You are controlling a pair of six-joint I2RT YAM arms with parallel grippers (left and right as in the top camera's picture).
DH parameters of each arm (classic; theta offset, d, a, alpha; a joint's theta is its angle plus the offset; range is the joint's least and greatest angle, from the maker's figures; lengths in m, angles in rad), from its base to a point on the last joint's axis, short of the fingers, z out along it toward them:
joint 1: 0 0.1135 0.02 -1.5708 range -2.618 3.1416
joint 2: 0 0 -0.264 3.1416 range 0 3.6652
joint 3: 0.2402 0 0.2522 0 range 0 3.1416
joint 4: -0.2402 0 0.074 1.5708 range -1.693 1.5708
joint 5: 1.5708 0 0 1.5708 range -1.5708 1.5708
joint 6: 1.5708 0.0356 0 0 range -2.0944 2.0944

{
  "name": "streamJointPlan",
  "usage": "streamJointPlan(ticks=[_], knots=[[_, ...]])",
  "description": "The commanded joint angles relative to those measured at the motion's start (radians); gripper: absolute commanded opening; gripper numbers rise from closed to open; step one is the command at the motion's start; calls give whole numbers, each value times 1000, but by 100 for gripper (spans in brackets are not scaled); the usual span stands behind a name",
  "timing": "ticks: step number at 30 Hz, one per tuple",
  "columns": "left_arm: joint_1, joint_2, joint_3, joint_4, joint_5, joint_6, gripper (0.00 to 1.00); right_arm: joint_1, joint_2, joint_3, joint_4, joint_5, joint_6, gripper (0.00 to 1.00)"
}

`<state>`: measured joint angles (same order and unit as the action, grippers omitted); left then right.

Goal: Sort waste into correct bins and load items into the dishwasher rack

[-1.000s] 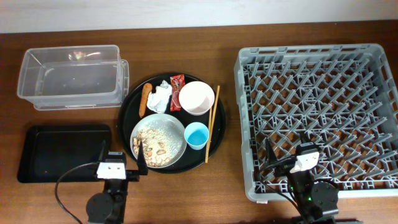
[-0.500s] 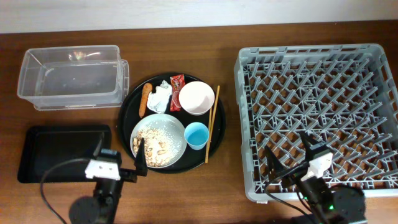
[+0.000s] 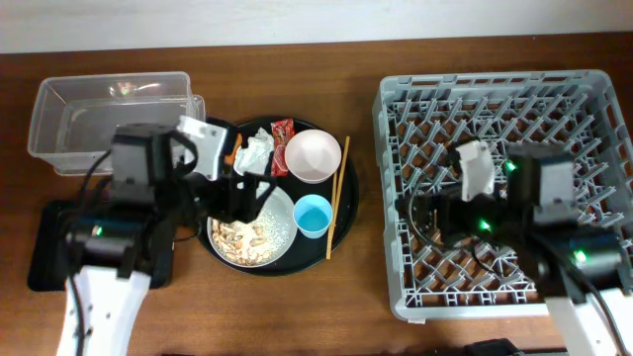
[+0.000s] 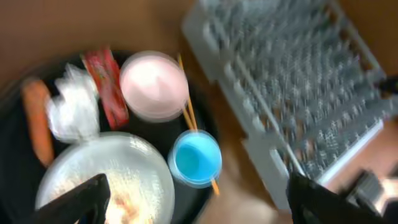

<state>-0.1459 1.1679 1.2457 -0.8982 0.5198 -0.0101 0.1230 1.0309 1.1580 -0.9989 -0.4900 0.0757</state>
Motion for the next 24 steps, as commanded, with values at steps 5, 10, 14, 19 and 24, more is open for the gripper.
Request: streamJointPlan(ticks=[5, 10, 14, 19, 24], knots=[[-247, 314, 12, -106, -274, -104, 73, -6, 107, 21, -44, 191, 258, 98], [-361, 517, 12, -50, -438, -184, 54, -6, 128, 21, -79, 193, 254, 98], [-362, 599, 12, 35, -439, -184, 31, -6, 128, 21, -110, 193, 243, 98], [-351, 584, 66, -28, -438, -184, 0, -6, 128, 21, -125, 192, 235, 98], [-185, 441, 229, -214, -250, -135, 0, -6, 127, 21, -100, 171, 235, 98]])
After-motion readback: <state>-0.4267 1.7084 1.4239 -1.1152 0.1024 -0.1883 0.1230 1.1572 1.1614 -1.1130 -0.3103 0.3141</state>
